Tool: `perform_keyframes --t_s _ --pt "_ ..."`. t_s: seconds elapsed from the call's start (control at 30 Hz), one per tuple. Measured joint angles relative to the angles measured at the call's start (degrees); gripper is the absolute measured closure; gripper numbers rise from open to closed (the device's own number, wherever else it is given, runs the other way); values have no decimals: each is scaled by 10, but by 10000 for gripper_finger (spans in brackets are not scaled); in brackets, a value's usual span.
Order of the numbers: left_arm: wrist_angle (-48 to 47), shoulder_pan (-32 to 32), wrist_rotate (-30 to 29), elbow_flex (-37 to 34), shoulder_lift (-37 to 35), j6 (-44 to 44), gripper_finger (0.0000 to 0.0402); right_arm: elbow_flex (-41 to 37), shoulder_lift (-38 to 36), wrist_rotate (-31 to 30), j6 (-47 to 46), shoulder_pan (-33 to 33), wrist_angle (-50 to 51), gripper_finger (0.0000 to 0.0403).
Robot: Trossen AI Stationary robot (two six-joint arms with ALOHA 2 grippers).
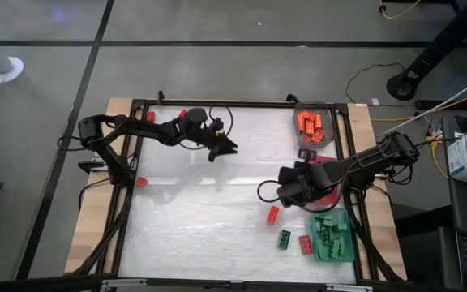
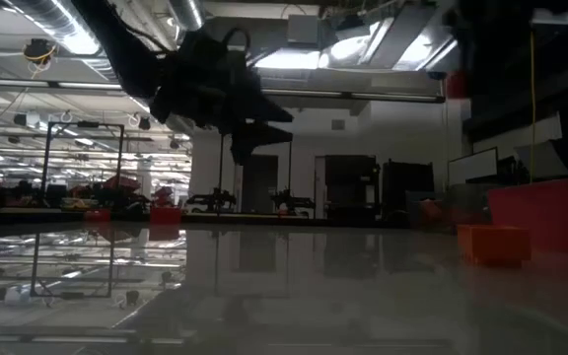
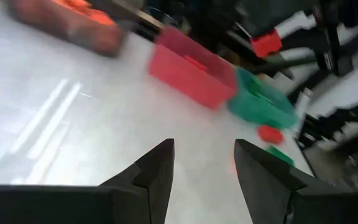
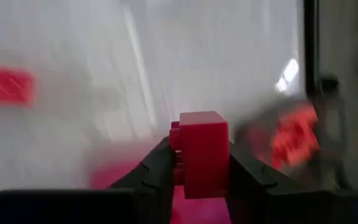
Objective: Sort blocks
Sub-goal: Put the red game piece into the red bin
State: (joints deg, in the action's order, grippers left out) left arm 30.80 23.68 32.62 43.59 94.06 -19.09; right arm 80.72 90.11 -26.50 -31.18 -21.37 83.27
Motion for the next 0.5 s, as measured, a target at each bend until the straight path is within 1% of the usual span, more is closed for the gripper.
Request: perform_keyframes --t_s 0.13,0.3,0.37,0.5 --pt "-11 43 0 0 0 0 247 -31 0 4 -50 -1 72 295" --pt "-38 87 0 0 0 15 247 -96 0 23 -58 0 67 297" --pt "-50 104 -3 0 0 27 247 -131 -1 41 -58 0 68 293" --pt "-77 138 -38 0 0 55 247 -195 0 76 -75 0 67 287"
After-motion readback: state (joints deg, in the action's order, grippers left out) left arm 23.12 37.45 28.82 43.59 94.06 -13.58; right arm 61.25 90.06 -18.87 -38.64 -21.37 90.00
